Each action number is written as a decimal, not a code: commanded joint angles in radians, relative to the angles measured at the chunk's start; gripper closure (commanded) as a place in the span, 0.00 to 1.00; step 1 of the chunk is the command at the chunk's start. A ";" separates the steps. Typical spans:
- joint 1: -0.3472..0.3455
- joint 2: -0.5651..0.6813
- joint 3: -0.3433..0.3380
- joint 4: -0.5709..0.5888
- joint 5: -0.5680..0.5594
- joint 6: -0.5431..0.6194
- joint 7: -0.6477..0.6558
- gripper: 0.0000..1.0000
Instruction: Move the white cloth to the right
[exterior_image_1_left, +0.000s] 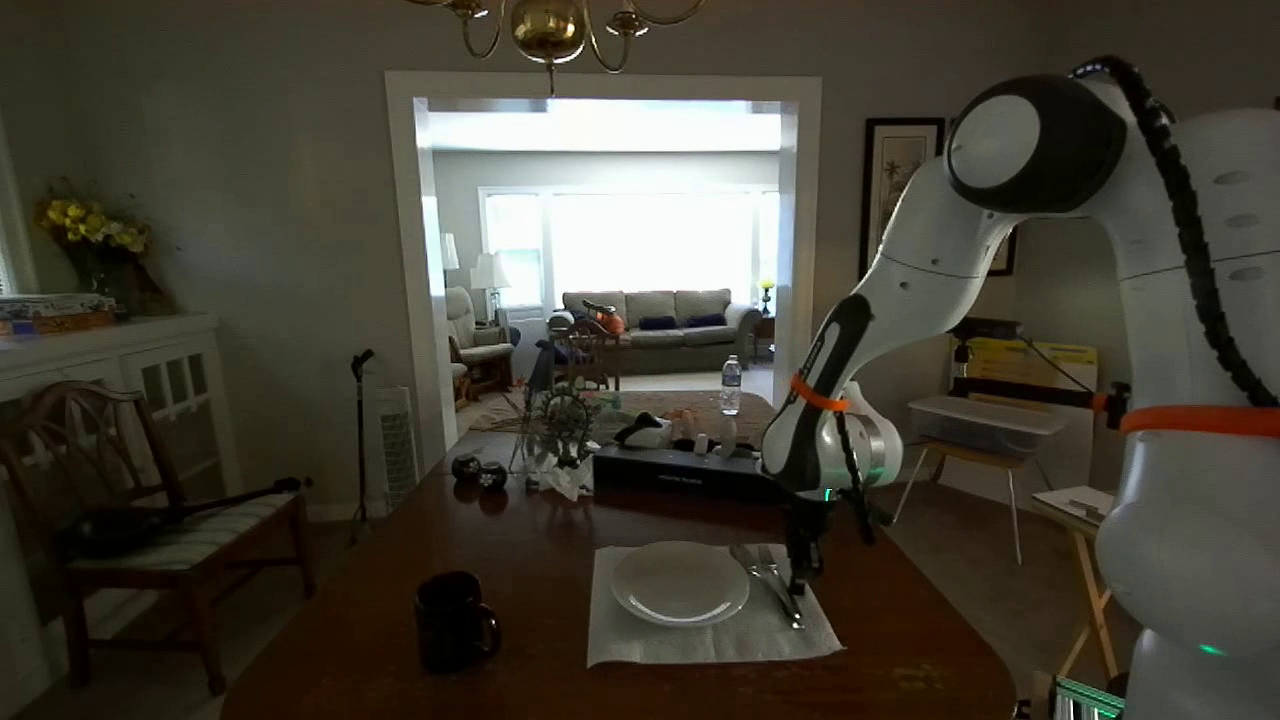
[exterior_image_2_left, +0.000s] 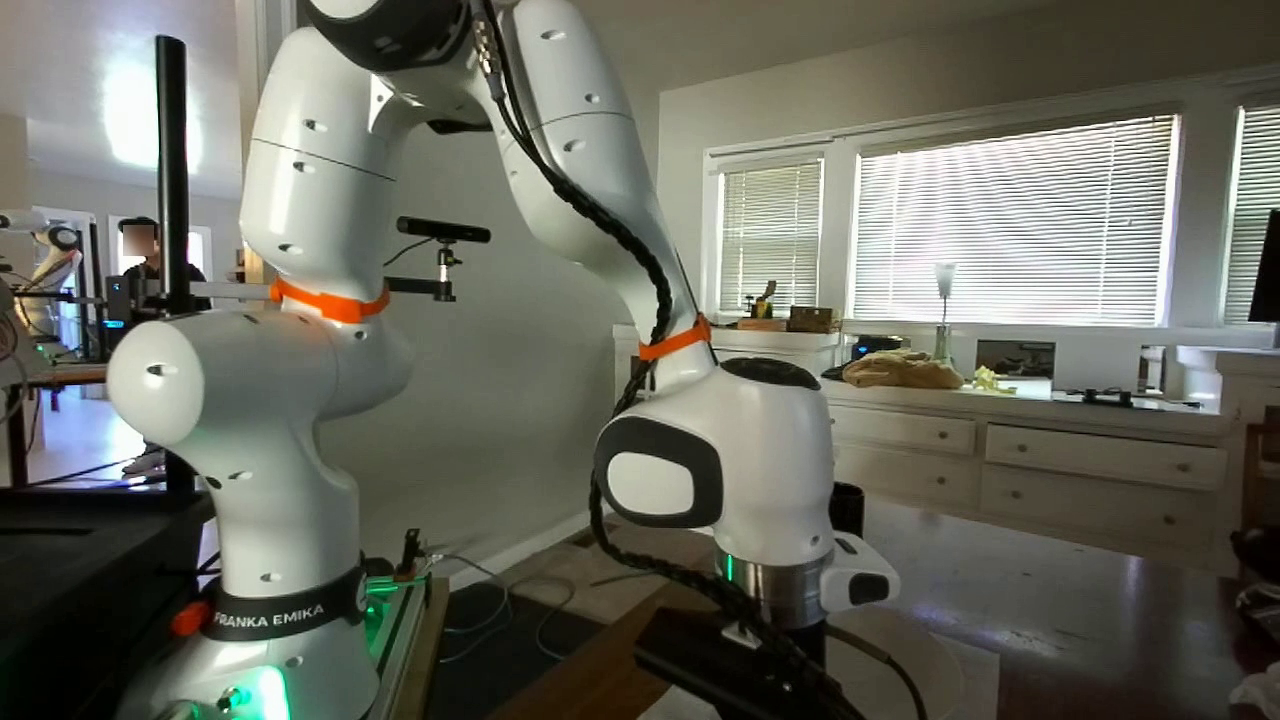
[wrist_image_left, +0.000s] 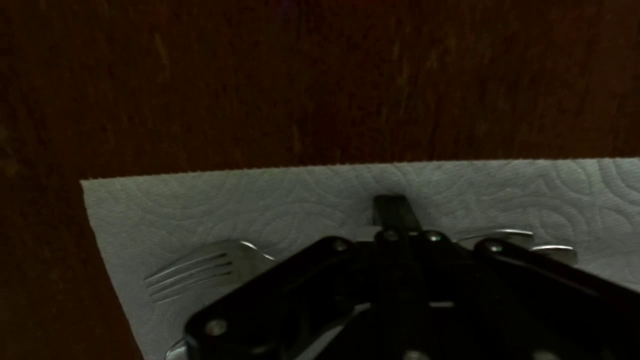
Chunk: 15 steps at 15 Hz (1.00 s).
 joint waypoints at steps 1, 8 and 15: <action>-0.056 0.037 0.009 -0.043 0.031 0.036 -0.075 1.00; -0.093 0.033 0.003 -0.063 0.012 0.043 -0.094 1.00; -0.099 0.038 -0.006 -0.067 0.002 0.055 -0.088 1.00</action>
